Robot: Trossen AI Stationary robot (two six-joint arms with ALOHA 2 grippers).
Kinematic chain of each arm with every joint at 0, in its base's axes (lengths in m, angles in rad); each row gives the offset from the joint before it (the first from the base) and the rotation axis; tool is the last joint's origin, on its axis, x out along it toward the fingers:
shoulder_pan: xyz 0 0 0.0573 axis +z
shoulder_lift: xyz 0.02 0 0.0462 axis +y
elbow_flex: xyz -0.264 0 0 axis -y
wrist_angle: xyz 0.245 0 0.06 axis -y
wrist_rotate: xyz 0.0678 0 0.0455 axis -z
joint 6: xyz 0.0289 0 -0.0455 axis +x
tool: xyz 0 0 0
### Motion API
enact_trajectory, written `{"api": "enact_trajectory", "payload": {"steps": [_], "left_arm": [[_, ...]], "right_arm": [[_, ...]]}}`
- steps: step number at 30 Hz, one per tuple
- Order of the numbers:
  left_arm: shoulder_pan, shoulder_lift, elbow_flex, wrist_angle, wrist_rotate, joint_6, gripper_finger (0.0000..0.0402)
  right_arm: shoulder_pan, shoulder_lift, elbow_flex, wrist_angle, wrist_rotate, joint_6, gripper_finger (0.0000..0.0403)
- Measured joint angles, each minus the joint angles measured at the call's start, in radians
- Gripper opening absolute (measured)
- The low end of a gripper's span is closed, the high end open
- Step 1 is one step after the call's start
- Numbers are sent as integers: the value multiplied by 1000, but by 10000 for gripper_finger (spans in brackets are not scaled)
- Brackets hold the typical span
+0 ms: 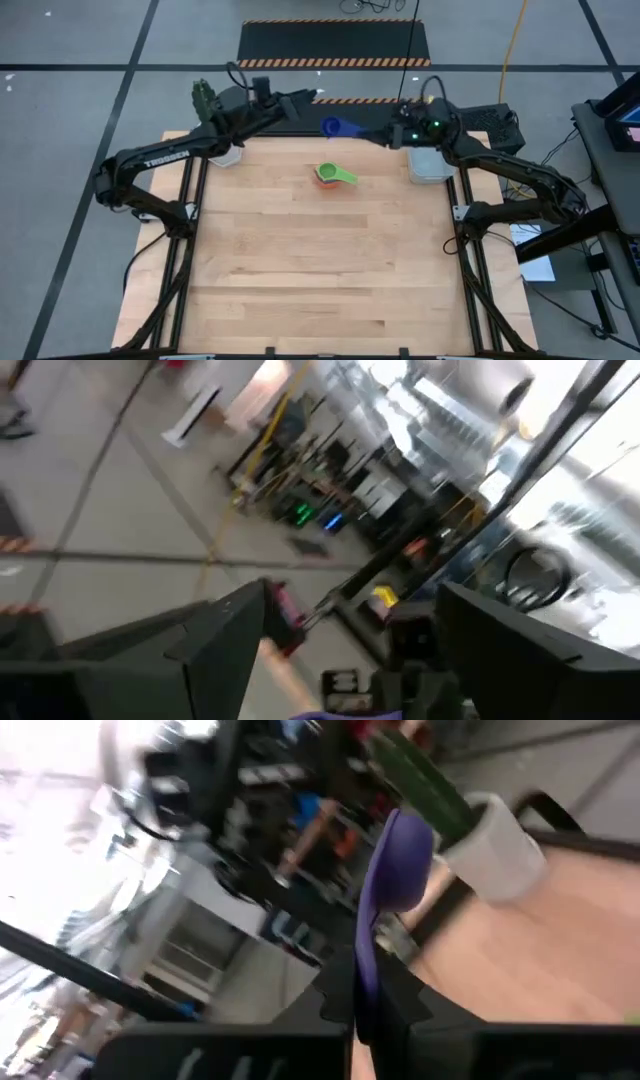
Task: Nest measuring cups in basket
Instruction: Stack the dark blue measuring cup on top of the green measuring cup
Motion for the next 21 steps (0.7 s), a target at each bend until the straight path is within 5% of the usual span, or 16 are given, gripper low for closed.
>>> {"api": "enact_trajectory", "payload": {"steps": [9,21], "left_arm": [[-3,-37,0,-168,17,-14,299],[-62,-37,0,-169,41,-37,298]], "right_arm": [[-2,122,0,-93,-156,-38,1],[-32,317,0,-95,-186,-36,0]]}}
